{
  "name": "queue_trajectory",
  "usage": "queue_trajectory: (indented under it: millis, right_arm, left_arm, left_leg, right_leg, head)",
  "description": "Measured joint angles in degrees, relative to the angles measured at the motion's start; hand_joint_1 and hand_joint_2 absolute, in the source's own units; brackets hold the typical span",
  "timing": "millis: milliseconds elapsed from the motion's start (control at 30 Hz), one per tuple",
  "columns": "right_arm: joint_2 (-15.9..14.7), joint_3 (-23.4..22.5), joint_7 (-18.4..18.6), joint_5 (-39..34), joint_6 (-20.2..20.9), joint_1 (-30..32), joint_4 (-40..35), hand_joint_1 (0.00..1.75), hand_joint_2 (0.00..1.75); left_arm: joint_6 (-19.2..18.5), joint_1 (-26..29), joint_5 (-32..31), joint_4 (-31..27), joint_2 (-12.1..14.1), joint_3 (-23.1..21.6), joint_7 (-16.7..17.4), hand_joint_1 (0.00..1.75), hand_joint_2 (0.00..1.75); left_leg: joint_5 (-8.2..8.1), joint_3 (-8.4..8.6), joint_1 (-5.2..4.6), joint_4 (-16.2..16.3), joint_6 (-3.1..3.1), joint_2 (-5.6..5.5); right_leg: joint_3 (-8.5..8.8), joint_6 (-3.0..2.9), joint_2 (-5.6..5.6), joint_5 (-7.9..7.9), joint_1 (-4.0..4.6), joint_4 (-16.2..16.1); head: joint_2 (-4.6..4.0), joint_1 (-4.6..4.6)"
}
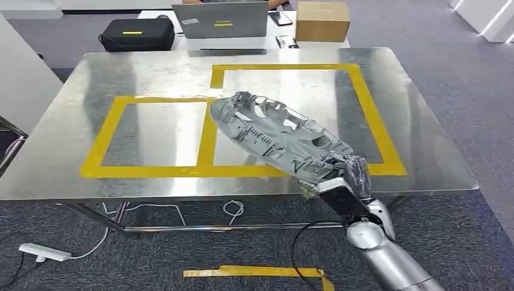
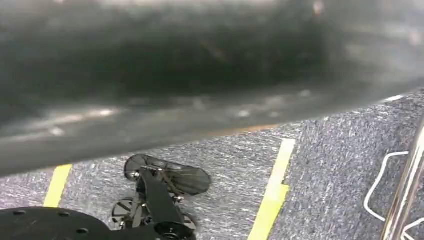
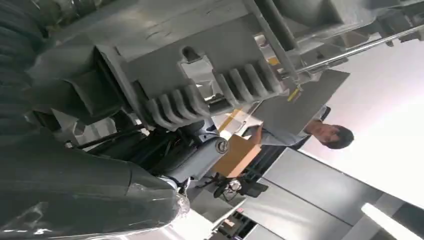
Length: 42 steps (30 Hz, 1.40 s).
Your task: Take the parts from the cabinet and place them on the table.
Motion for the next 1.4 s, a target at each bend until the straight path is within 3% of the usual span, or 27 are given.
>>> queue_trajectory:
  millis: [433, 1400]
  right_arm:
    - [0.0, -0.15, 1.2, 2.84, 3.65, -0.94, 1.33, 1.64, 1.75]
    - [0.0, 0.07, 1.14, 2.86, 3.67, -1.28, 2.47, 1.64, 1.75]
  left_arm:
    - [-0.31, -0.03, -0.87, 0.0, 0.0, 0.87, 0.13, 0.0, 0.0]
    - [-0.42, -0.04, -1.03, 0.0, 0.0, 0.9, 0.13, 0.0, 0.0]
  left_leg:
    - [0.01, 0.01, 0.01, 0.0, 0.0, 0.0]
    - [0.01, 0.02, 0.0, 0.0, 0.0, 0.0]
  right_leg:
    - [0.01, 0.0, 0.0, 0.0, 0.01, 0.01]
    - [0.02, -0.03, 0.0, 0.03, 0.01, 0.0]
  head:
    - [0.0, 0.02]
    - [0.0, 0.0]
